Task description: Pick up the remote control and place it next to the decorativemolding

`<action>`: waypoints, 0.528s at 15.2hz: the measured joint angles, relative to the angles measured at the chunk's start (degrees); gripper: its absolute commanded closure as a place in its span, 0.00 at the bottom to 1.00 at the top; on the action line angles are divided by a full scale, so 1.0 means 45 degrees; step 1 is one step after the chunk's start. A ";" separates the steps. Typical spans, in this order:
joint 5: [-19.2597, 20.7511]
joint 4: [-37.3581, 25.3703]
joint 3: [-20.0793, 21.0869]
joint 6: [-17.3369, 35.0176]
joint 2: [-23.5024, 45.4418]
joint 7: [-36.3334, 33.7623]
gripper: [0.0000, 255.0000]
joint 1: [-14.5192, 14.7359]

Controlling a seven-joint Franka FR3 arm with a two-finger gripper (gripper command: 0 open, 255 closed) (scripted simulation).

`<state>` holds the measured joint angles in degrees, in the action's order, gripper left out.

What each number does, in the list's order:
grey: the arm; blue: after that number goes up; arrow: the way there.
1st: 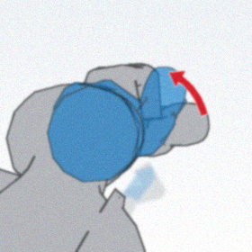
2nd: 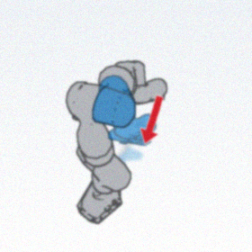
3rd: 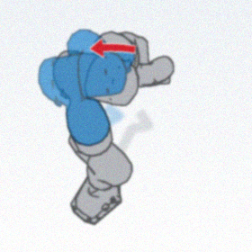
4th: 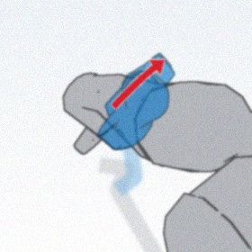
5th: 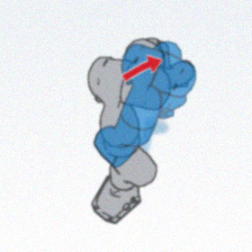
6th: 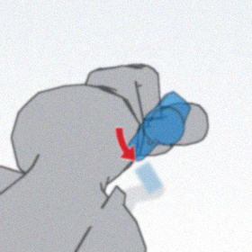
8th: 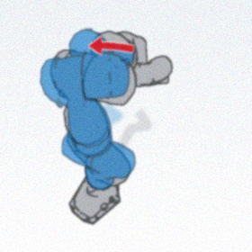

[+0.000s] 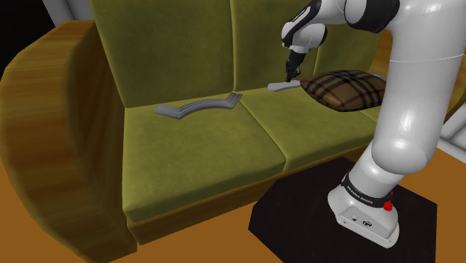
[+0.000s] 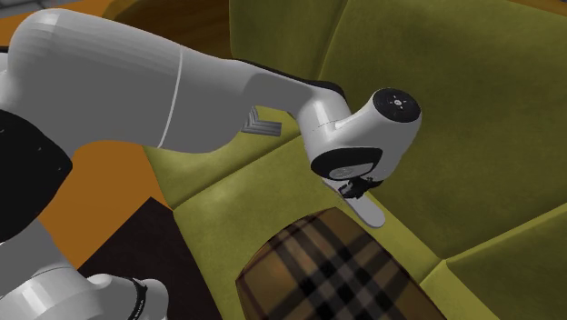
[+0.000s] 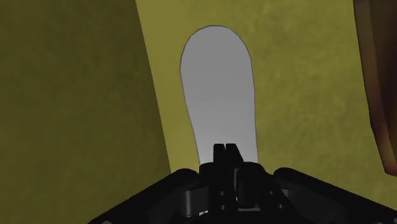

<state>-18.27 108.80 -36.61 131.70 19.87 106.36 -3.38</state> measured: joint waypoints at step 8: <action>0.0233 0.0398 0.0049 -0.0238 -0.0349 0.0962 0.00 0.0080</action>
<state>-17.22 110.59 -36.39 130.62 18.30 110.69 -3.02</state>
